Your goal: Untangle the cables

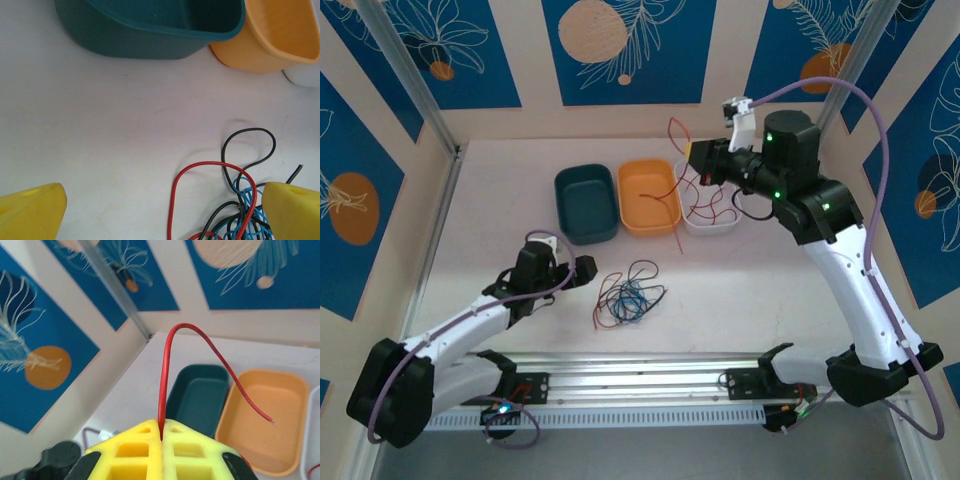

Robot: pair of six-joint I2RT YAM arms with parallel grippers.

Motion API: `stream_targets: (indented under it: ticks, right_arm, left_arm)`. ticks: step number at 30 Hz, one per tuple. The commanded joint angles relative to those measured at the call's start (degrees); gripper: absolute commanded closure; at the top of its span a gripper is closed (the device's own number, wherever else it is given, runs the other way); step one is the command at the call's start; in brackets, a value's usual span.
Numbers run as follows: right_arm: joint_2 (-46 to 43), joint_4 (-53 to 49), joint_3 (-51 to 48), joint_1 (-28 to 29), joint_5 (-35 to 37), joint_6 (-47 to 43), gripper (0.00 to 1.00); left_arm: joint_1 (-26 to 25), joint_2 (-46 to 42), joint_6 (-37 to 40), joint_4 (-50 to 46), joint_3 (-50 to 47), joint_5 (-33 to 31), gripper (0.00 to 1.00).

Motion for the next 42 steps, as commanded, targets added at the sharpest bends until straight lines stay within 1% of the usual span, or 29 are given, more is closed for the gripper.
stream_targets:
  ticks: [1,7,11,18,25,29,36,42]
  right_arm:
    - [1.15,-0.82,3.14,-2.84,1.92,-1.9,1.0]
    - [5.67,-0.84,5.78,-9.29,3.3,-3.4,1.0]
    - [10.74,-1.26,8.33,-13.27,2.86,-4.1,1.0]
    - [20.65,-3.3,15.4,-17.25,4.9,-6.81,1.0]
    - [30.04,-7.06,24.17,-17.62,10.12,-10.39,1.0]
    - [34.57,-9.04,26.4,-17.67,13.04,-11.6,1.0]
    - [40.78,-11.78,25.71,-17.13,13.21,-13.67,1.0]
    - [41.84,-11.96,20.57,-16.54,9.26,-13.61,1.0]
  left_arm:
    - [-0.46,-1.8,1.45,-2.7,1.08,-2.05,0.0]
    - [-0.4,-3.22,1.81,-3.76,0.68,-2.71,0.0]
    - [-0.45,-3.45,2.17,-4.37,0.83,-2.87,0.0]
    - [-0.44,-4.05,2.68,-5.91,1.3,-3.19,0.0]
    - [-0.43,-5.09,2.82,-6.99,1.09,-3.88,0.0]
    - [-0.41,-5.54,2.77,-7.34,0.87,-3.98,0.0]
    - [-0.4,-6.45,2.94,-7.81,0.61,-4.08,0.0]
    - [-0.38,-6.2,2.79,-7.48,0.53,-3.64,0.0]
